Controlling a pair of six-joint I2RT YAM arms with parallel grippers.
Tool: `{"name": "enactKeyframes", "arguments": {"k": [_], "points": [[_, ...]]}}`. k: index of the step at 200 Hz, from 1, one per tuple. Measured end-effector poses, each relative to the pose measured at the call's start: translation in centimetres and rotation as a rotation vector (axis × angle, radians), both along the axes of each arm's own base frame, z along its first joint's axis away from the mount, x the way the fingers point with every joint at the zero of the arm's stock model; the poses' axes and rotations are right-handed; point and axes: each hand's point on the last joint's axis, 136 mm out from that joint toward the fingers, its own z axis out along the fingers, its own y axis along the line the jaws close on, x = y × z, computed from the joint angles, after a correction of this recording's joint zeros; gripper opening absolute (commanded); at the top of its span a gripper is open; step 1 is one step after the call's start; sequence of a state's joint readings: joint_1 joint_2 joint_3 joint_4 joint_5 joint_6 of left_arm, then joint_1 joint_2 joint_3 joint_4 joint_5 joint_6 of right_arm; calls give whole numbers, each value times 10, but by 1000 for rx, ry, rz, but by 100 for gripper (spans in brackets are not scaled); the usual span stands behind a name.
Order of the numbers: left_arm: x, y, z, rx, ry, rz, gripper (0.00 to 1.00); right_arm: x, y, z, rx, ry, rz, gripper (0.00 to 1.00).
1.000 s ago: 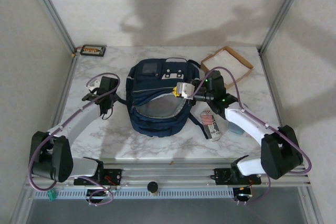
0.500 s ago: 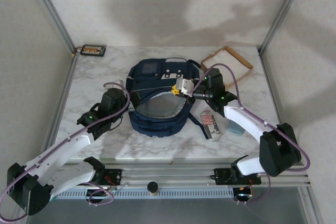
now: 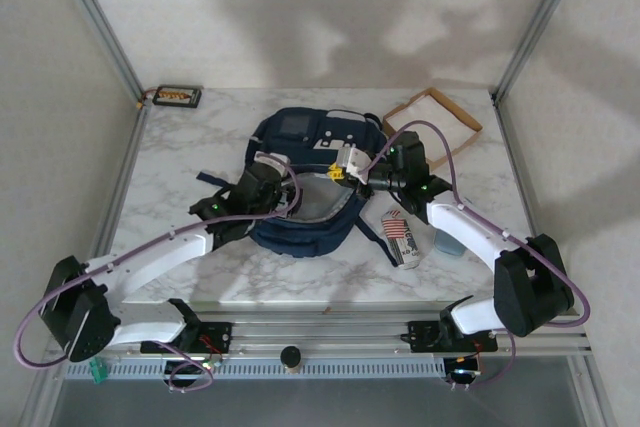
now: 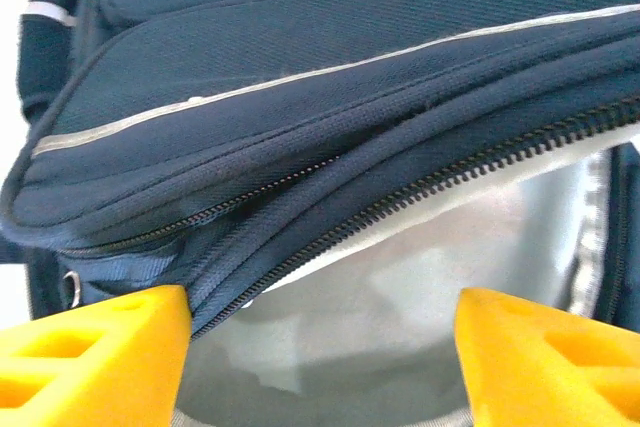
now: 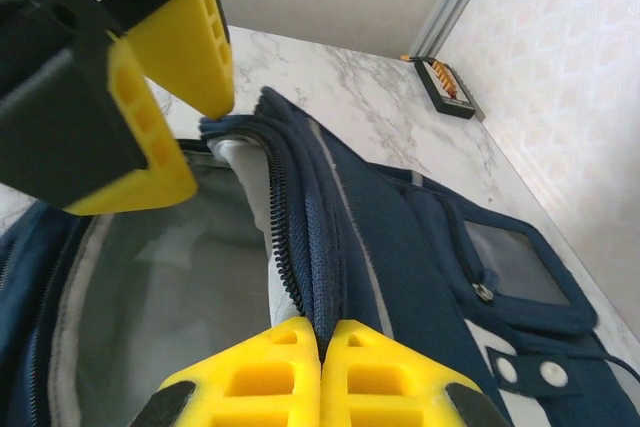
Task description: Pack books, pencil case, and school supplies into a backpack
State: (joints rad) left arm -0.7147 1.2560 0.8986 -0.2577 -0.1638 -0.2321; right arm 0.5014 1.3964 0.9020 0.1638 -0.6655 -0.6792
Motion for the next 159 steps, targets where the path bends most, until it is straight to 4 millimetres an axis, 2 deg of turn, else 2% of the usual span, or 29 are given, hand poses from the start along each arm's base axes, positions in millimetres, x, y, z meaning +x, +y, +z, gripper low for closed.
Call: {"name": "enactKeyframes", "arguments": {"k": [37, 95, 111, 139, 150, 159], "points": [[10, 3, 5, 46, -31, 26, 67, 3, -2, -1, 30, 78, -57, 0], [14, 20, 18, 167, -103, 35, 98, -2, -6, -9, 38, 120, -74, 0], [14, 15, 17, 199, -110, -15, 98, -2, -6, -9, 38, 120, -74, 0], [23, -9, 12, 248, -119, -147, 97, -3, -5, -9, 39, 122, -68, 0], [29, -20, 11, 267, -129, -189, 89, -3, -5, -9, 38, 123, -68, 0], [34, -27, 9, 278, -130, -212, 79, -3, -5, -9, 38, 124, -68, 0]]}}
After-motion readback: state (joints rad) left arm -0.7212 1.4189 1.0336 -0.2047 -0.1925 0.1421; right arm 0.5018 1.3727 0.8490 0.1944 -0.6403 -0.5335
